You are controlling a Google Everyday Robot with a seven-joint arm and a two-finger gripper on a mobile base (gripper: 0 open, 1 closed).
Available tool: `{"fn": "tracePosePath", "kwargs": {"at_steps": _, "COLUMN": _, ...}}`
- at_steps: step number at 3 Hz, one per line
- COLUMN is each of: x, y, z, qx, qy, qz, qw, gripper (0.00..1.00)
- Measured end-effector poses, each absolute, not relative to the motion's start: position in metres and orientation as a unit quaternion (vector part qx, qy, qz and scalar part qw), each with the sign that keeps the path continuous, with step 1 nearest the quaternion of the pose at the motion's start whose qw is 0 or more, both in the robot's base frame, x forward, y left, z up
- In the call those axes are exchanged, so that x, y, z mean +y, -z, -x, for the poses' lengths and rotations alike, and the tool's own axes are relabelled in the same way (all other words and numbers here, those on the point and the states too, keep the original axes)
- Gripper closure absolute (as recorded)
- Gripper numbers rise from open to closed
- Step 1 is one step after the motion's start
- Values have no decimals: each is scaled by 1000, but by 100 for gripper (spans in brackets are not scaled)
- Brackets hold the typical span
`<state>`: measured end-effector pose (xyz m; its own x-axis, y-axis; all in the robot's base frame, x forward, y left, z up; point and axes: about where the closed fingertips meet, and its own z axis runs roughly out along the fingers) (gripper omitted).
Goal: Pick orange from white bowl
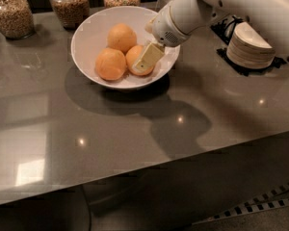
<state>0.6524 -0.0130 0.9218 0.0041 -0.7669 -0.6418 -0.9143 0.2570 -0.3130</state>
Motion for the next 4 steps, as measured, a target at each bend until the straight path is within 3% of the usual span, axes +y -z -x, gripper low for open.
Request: {"fn": "tracePosePath", "kwargs": {"at_steps": 4, "x": -6, "y": -884, "z": -673, "qx": 697, "qy": -76, "qz": 606, "qw": 376, "gripper": 21}}
